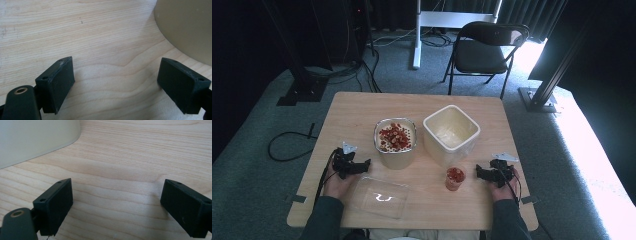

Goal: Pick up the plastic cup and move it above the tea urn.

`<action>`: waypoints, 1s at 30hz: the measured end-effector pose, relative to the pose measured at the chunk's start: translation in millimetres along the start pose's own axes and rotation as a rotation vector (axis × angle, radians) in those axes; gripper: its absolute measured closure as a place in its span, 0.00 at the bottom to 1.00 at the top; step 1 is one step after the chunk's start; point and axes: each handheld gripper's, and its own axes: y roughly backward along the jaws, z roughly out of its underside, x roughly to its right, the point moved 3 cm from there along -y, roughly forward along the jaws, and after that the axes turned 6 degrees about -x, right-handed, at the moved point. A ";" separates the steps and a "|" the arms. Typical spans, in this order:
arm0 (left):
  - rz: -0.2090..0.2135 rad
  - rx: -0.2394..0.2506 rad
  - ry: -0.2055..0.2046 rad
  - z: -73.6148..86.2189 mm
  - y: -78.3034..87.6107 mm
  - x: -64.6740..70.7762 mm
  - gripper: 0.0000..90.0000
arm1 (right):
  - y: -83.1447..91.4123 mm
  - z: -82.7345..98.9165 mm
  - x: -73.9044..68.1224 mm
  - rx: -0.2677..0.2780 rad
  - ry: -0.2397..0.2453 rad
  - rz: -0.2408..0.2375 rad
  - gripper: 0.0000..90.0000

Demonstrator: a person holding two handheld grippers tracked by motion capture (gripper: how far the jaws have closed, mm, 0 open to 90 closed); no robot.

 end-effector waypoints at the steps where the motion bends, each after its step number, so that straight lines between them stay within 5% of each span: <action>1: 0.000 0.000 0.000 0.0 0.0 0.0 0.16 | 0.0 0.0 0.0 0.000 0.000 0.000 0.11; 12: -0.010 0.001 0.010 0.6 0.8 -3.2 0.18 | 0.2 0.3 0.1 0.000 0.003 -0.003 0.11; 17: -0.035 0.012 0.040 6.6 7.0 -14.0 0.28 | 0.3 0.4 0.1 0.000 0.003 -0.004 0.11; 23: -0.015 -0.011 0.016 13.9 14.9 -27.4 0.28 | 0.5 0.7 0.0 0.000 0.005 -0.005 0.11; 30: -0.018 -0.036 -0.009 15.5 20.4 -27.7 0.32 | 0.5 0.7 0.1 0.000 0.005 -0.005 0.11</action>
